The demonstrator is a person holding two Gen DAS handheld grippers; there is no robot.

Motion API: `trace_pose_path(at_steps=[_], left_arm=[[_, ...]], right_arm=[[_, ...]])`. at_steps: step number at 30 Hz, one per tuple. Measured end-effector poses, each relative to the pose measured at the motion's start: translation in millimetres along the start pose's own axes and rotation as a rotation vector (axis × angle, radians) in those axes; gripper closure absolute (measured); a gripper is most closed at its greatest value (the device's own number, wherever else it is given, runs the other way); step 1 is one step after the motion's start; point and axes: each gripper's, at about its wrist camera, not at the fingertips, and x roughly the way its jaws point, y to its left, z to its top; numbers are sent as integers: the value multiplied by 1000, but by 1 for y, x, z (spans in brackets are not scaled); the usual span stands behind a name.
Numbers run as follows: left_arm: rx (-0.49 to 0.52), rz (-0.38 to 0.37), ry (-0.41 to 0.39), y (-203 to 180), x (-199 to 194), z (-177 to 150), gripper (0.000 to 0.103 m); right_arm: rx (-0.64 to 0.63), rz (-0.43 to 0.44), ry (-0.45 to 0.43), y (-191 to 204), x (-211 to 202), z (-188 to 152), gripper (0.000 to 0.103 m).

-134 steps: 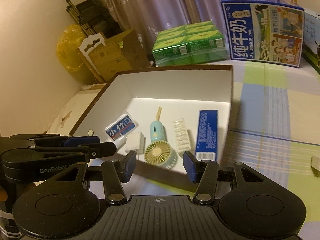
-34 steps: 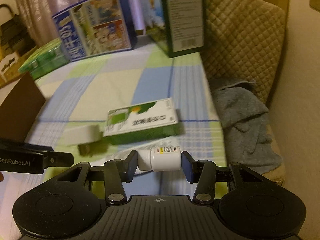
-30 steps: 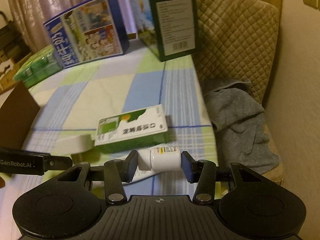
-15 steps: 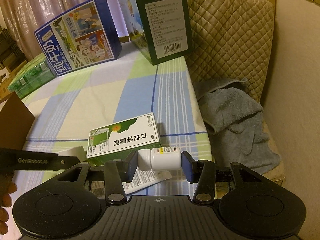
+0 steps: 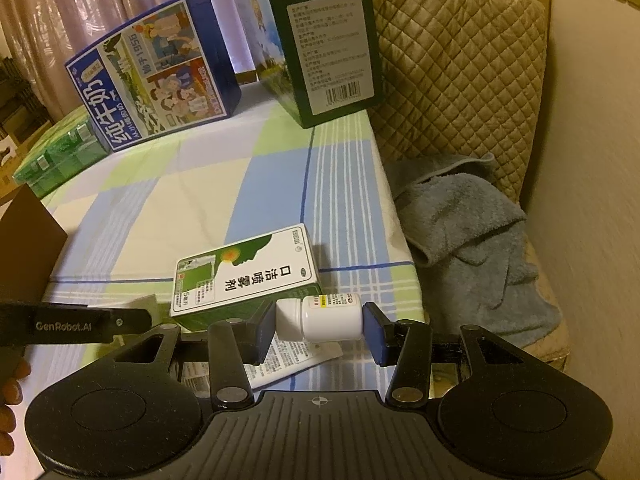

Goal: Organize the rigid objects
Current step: 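Lift and carry the pill bottle and plug over the brown box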

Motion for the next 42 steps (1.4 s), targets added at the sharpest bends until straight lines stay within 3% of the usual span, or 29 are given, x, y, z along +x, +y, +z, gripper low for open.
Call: trace_pose_path(at_steps=[4, 13, 23, 42], left_arm=[[49, -1, -4, 11, -3, -3, 46], [1, 1, 9, 21, 0, 1, 46], [44, 4, -8, 23, -4, -6, 47], [79, -28, -23, 47, -53, -49, 47]], right_arm=[[-1, 4, -1, 2, -1, 0, 59], [-15, 10, 6, 8, -3, 1, 59], [-29, 17, -4, 15, -9, -1, 59], [-94, 103, 14, 50, -31, -20, 59]])
